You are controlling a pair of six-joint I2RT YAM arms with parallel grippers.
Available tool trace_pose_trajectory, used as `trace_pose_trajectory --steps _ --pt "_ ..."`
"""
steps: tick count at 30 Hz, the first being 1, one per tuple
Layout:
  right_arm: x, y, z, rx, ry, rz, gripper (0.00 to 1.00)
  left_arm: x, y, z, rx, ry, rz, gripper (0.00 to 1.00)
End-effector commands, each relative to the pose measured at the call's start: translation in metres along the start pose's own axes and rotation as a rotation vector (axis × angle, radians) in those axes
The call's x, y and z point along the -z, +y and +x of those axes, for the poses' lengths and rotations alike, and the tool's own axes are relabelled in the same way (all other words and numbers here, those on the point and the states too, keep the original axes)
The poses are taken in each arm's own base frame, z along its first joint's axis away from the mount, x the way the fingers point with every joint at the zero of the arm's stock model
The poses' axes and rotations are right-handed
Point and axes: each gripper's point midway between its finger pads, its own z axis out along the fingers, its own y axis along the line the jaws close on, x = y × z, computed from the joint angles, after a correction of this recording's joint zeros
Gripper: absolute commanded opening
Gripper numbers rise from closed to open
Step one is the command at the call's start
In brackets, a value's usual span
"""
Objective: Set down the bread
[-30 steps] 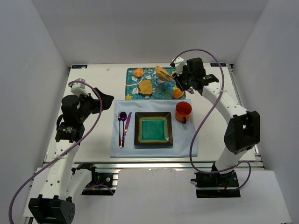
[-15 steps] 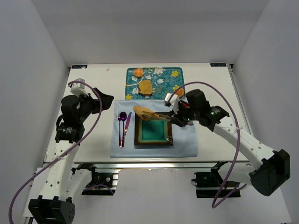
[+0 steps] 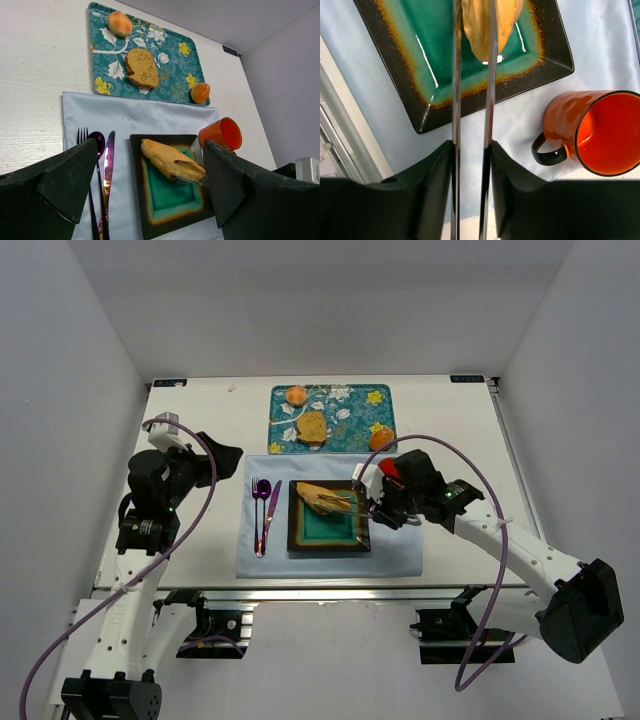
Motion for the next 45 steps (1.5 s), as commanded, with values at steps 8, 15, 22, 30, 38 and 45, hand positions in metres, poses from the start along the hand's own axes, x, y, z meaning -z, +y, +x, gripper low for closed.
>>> trace_pose_trajectory --steps 8,15,22,30,38,45 --pt "0.021 0.010 -0.021 0.046 -0.100 -0.012 0.58 0.006 -0.003 0.001 0.002 -0.011 0.010 0.95" --pt "0.038 0.004 -0.052 0.026 -0.201 0.018 0.56 0.004 -0.003 -0.001 0.000 -0.010 0.015 0.95" --pt "0.046 -0.016 -0.105 -0.097 -0.314 0.043 0.50 0.002 -0.005 -0.001 -0.001 -0.008 0.024 0.95" --pt "0.015 -0.080 -0.147 -0.194 -0.328 0.146 0.42 0.003 -0.008 -0.005 -0.007 -0.010 0.032 0.95" --pt "0.042 -0.219 -0.085 -0.584 -0.313 0.399 0.29 0.008 -0.007 -0.003 -0.008 -0.015 0.026 0.95" --pt "0.052 -0.239 0.054 -0.726 -0.089 0.539 0.29 0.005 -0.004 0.003 -0.002 -0.006 0.025 0.95"
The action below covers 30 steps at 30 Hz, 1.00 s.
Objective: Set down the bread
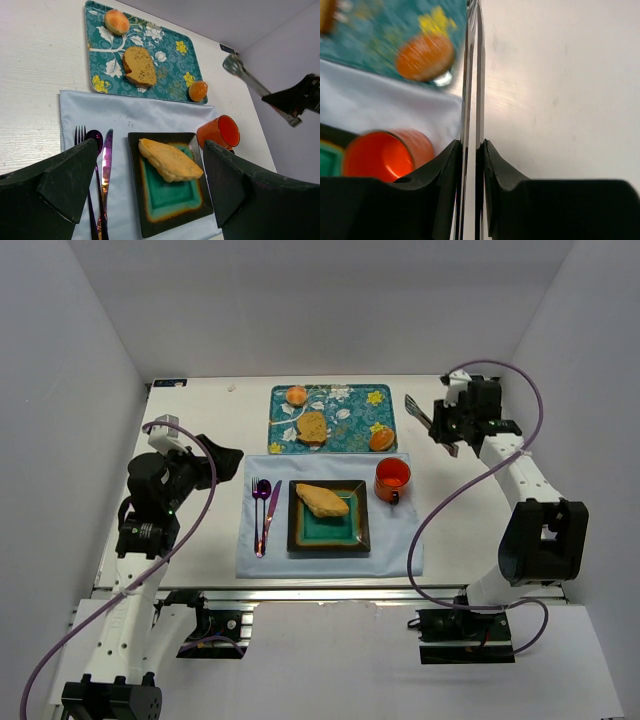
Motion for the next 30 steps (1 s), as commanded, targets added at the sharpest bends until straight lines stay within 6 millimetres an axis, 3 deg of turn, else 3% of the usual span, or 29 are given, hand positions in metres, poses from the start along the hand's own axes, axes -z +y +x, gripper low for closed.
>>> trace_pose_trajectory --steps 1,4,7,12,18,22,25,30 --pt "0.007 -0.028 0.046 -0.025 0.079 0.072 0.29 0.000 -0.001 0.002 -0.001 0.002 0.008 0.95" --pt "0.010 -0.054 0.087 -0.112 0.130 0.136 0.32 -0.002 -0.001 0.002 0.000 0.009 0.015 0.95" --pt "0.010 -0.068 0.122 -0.178 0.184 0.179 0.34 -0.004 -0.002 0.003 0.000 0.017 0.017 0.95" --pt "0.005 -0.072 0.160 -0.185 0.245 0.200 0.40 -0.005 -0.002 0.002 0.003 0.023 0.021 0.95" --pt "-0.006 -0.068 0.209 -0.175 0.366 0.167 0.60 -0.006 -0.002 0.005 0.019 0.027 0.024 0.95" --pt "-0.007 -0.072 0.206 -0.169 0.369 0.161 0.71 -0.005 -0.001 0.005 0.020 0.026 0.015 0.94" --pt "0.003 -0.077 0.183 -0.158 0.328 0.155 0.89 -0.003 0.000 0.004 0.019 0.022 0.005 0.95" --pt "0.036 -0.077 0.109 -0.054 0.155 0.139 0.89 0.000 0.000 0.003 0.014 0.018 -0.001 0.95"
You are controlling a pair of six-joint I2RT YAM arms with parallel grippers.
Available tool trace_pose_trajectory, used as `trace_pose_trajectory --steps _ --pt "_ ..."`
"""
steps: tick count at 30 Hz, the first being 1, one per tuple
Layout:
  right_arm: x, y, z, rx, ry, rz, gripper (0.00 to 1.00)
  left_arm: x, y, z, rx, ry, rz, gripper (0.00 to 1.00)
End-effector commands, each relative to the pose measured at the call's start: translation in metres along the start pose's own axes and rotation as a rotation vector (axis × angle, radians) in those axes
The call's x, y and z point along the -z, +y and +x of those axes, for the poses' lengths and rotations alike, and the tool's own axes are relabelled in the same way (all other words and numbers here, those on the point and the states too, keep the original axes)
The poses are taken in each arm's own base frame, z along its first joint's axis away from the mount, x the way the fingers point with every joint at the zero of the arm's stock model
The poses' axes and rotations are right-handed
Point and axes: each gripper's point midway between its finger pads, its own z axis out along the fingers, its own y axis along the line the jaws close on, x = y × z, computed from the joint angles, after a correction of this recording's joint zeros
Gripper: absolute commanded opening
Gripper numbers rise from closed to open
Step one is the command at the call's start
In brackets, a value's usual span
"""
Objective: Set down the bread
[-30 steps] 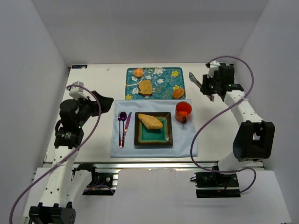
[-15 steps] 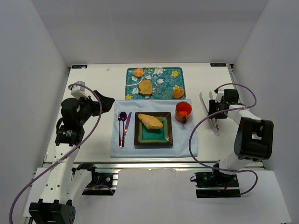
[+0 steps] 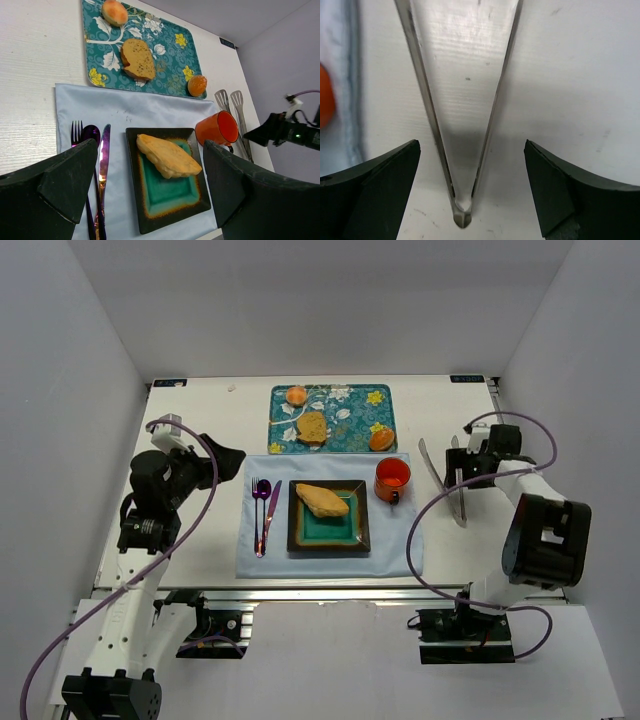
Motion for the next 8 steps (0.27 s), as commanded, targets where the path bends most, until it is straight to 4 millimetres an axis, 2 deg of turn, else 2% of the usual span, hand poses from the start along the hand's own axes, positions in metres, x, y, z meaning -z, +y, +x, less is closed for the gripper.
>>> trace_pose_trajectory --steps 1,3,5,8 --pt "0.054 0.002 -0.070 0.078 -0.203 0.000 0.90 0.005 -0.002 -0.005 -0.008 -0.017 -0.007 0.95" --pt "0.083 0.003 -0.102 0.058 -0.281 0.014 0.89 0.006 -0.003 -0.007 -0.013 -0.019 -0.006 0.95" --pt "0.101 0.007 -0.120 0.028 -0.324 0.003 0.89 0.005 -0.004 -0.009 -0.019 -0.016 -0.005 0.95" --pt "0.132 0.026 -0.156 0.017 -0.428 -0.091 0.89 0.003 -0.005 -0.011 -0.028 -0.009 -0.001 0.95"
